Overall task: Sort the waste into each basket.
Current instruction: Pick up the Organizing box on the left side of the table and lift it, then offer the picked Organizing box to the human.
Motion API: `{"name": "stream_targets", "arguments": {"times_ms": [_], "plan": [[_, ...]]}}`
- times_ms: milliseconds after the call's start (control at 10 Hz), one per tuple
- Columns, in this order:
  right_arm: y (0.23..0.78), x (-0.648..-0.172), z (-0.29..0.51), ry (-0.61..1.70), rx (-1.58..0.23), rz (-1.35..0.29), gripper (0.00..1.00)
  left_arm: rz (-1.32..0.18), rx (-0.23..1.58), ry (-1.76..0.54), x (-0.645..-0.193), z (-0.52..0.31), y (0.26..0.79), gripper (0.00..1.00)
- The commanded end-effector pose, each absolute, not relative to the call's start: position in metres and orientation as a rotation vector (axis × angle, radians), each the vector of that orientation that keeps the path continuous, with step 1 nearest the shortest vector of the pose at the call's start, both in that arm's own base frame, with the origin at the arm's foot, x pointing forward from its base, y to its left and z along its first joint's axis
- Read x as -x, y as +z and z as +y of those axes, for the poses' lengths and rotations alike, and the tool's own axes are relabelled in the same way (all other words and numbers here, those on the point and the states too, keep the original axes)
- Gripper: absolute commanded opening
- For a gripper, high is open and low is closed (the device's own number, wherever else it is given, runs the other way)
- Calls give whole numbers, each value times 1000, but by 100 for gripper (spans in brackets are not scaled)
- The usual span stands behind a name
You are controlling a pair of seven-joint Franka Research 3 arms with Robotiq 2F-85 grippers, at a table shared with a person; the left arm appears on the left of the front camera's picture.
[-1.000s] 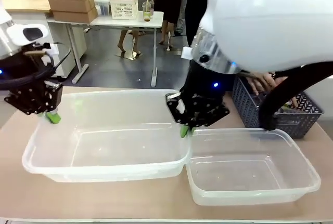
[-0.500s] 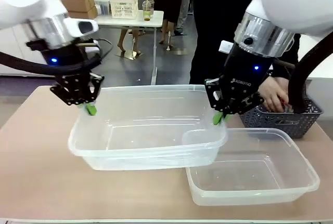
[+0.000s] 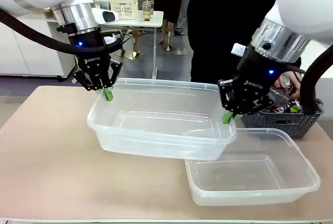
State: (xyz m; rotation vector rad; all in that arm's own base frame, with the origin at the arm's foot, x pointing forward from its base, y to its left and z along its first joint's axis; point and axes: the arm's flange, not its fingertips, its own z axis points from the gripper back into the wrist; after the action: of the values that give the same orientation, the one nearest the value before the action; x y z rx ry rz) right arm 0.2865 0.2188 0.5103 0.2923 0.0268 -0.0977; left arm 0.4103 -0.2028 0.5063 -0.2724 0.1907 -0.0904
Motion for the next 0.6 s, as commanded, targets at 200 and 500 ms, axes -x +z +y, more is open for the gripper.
{"name": "stream_targets", "arguments": {"times_ms": [200,500], "plan": [[512,-284,216,-91,-276,58,8,184,268,-85,-406,-209,510,6],[512,-284,216,-91,-276,58,8,184,268,-85,-406,-209,510,6]]}}
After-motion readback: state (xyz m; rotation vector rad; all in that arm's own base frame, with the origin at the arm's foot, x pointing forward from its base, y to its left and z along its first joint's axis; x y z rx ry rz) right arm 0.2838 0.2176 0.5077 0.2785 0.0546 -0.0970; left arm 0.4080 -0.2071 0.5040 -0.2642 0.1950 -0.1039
